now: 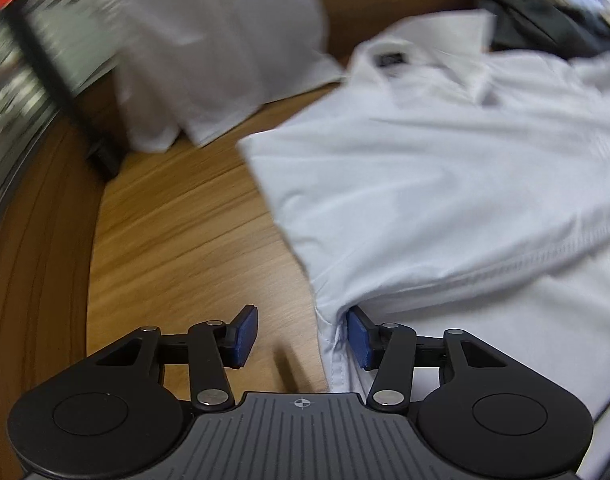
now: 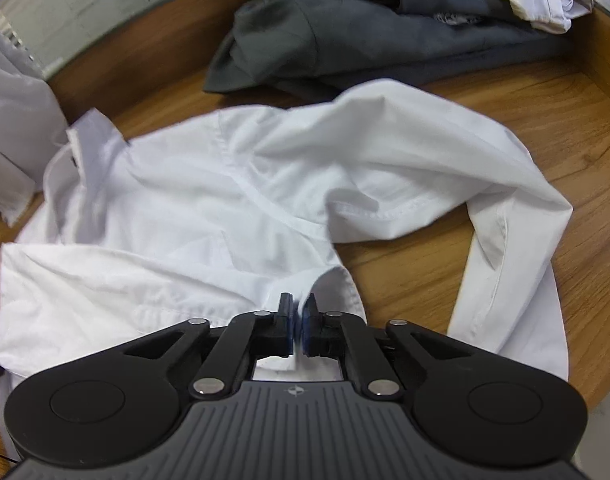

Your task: Fold clothes

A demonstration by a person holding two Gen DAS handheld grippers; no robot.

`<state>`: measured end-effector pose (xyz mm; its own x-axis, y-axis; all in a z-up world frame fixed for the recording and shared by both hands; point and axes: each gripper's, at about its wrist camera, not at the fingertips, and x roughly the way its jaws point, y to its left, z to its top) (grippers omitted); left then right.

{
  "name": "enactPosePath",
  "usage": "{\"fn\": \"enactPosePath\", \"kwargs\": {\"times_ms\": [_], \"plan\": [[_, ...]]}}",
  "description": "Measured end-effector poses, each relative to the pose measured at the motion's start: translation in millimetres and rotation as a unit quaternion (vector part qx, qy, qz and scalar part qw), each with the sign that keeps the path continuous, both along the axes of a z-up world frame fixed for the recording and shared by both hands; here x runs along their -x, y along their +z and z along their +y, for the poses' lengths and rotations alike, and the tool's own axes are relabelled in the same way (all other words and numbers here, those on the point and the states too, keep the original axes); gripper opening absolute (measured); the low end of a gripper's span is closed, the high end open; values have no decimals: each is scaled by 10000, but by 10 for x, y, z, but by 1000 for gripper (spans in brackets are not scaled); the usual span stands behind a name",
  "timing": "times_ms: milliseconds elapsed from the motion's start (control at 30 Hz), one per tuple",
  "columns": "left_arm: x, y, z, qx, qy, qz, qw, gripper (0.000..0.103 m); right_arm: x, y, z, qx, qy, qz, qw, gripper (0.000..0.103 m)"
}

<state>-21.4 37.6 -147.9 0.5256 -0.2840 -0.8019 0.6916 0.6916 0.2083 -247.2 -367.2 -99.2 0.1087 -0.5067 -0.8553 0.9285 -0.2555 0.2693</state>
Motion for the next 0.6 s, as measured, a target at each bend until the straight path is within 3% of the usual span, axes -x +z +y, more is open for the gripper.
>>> {"fn": "enactPosePath", "kwargs": {"times_ms": [167, 433, 600], "plan": [[-286, 13, 331, 648, 832, 682, 9921, 52, -144, 223, 7, 67, 87, -288, 9995, 3], [-355, -45, 481, 781, 936, 986, 9876, 60, -206, 77, 31, -149, 93, -244, 9995, 3], [-365, 43, 635, 1372, 984, 1472, 9746, 58, -171, -139, 110, -320, 145, -190, 9992, 3]]}}
